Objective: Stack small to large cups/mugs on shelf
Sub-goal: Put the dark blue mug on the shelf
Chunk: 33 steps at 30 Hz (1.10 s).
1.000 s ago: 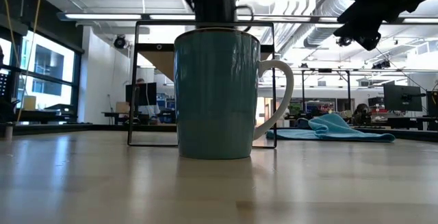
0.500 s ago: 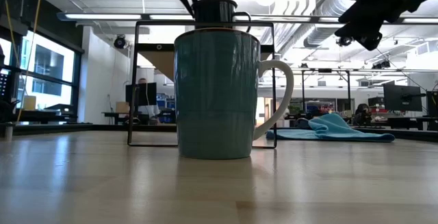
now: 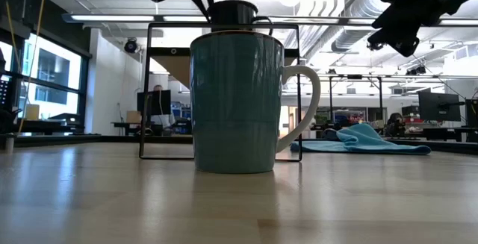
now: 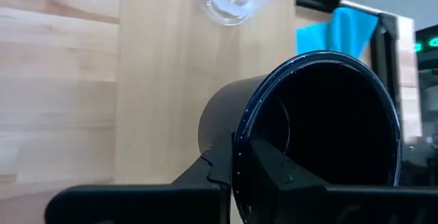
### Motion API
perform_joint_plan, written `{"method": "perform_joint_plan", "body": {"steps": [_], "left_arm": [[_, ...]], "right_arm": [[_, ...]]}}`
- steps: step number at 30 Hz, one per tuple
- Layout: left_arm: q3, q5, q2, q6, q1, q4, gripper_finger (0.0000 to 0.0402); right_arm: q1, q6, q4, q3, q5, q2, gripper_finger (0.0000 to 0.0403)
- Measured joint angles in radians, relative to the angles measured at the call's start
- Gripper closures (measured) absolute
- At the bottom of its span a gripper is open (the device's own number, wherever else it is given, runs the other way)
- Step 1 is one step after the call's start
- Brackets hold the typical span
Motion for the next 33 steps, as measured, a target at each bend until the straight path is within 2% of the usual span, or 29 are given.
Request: {"method": "perform_joint_plan", "body": {"steps": [19, 33], "left_arm": [[0.0, -0.014, 0.0, -0.05, 0.043, -0.006, 0.0394], [-0.001, 0.053, 0.052, -0.03, 0.065, -0.005, 0.0394]], "right_arm": [[0.0, -0.001, 0.0, 0.0, 0.016, 0.0, 0.0266], [0.0, 0.002, -0.007, 0.0, 0.015, 0.0, 0.0266]]}}
